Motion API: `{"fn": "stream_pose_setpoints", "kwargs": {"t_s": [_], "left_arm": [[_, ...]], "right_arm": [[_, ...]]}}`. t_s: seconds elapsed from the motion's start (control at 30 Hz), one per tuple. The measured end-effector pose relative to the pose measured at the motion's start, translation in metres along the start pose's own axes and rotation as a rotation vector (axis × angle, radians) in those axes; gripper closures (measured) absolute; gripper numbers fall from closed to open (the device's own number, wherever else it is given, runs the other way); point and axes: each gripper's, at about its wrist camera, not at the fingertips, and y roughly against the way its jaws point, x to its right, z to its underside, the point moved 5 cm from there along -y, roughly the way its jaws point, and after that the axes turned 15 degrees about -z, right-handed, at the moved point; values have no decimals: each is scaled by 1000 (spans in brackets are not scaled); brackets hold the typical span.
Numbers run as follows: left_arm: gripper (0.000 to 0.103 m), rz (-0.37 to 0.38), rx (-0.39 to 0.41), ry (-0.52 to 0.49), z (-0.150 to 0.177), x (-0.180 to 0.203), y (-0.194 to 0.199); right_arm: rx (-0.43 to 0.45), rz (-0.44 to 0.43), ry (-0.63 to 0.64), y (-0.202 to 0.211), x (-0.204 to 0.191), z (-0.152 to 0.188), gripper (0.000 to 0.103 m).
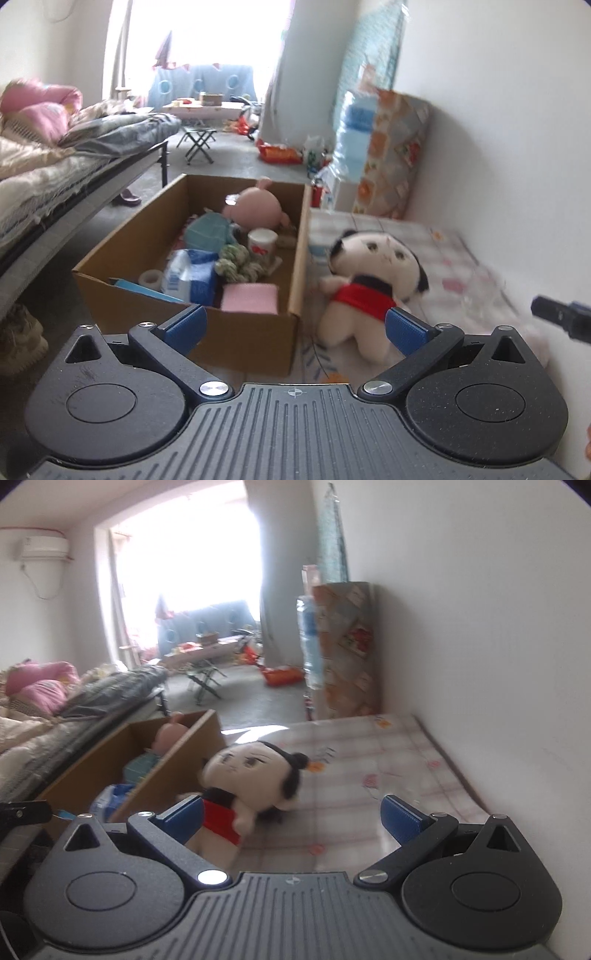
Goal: Organize soft objects
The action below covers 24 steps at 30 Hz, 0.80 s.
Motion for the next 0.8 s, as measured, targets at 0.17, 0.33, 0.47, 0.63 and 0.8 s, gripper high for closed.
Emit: {"fn": "stream_pose_setpoints", "kwargs": {"t_s": [0.17,0.33,0.47,0.63,0.8], "left_arm": [[0,-84,13,-46,13,20,-1],[0,-106,-8,-85,23,27,-5],[0,-111,-12,-94,26,32,-9],[0,-136,-37,-48,28,27,-11],[0,-183,-76,-50,29,26,-12]], "right_arm": [[-5,95,65,3,-6,11,0],[-43,143,118,-5,-17,22,0],[-77,133,125,-8,-25,29,0],[-119,124,94,-9,-29,31,0],[-118,90,28,-7,-26,28,0]]}}
